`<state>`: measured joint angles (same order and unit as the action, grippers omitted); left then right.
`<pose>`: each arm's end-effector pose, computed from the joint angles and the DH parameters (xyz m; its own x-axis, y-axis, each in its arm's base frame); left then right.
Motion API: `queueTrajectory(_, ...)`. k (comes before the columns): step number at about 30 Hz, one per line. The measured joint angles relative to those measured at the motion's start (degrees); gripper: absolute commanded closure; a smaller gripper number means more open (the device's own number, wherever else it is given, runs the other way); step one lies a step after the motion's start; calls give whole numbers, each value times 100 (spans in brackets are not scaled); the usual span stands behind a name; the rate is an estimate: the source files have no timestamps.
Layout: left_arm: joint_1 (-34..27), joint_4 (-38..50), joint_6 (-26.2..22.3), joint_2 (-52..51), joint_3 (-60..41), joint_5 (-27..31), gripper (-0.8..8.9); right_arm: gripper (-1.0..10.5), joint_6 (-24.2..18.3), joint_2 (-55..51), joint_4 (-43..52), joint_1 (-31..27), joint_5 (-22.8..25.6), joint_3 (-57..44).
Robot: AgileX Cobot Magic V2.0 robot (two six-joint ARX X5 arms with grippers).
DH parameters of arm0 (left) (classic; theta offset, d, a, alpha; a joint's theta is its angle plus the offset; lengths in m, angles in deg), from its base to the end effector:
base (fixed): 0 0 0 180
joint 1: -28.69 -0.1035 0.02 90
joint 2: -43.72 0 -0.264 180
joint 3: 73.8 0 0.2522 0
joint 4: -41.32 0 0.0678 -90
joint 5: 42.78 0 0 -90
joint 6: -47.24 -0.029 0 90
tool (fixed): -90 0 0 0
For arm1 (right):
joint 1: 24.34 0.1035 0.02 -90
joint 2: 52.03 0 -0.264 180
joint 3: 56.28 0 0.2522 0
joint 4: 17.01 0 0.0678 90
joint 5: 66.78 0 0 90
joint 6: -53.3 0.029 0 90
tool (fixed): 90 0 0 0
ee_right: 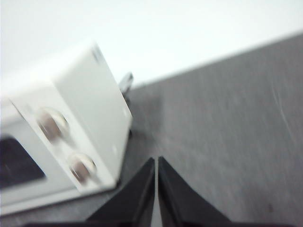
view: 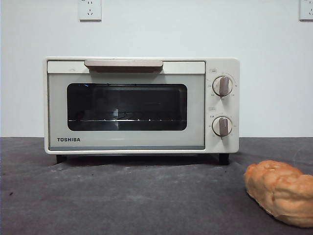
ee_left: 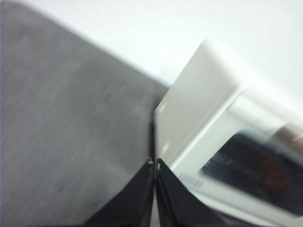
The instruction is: The left arm flap open the oven, the right arm pick bread and place it into oven, the left arm flap close the oven
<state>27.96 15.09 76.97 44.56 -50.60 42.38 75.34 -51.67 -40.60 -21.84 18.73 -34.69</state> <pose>0.0858 -0.0014 0.1968 0.9952 -0.0717 -0.0673 0.0286 0.8657 -0.4997 0.0875 0.0061 0.1925 0.9917 0.1217 -0.0411 -0.0973 0.9207 0.3779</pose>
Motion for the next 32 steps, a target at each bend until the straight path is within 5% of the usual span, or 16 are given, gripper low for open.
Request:
queueTrajectory(12, 0, -970, -588, 1084, 1923, -264, 798, 941, -138, 1023, -455, 0, -291, 1781)
queueTrajectory(24, 0, -2398, -2013, 2992, 3403, -1475, 798, 941, -1281, 3224, -2614, 0, -1624, 3842)
queueTrajectory(32, 2, -3115, -2505, 3676, 3989, -2022, 798, 941, -1971, 4094, -4111, 0, -1694, 4527)
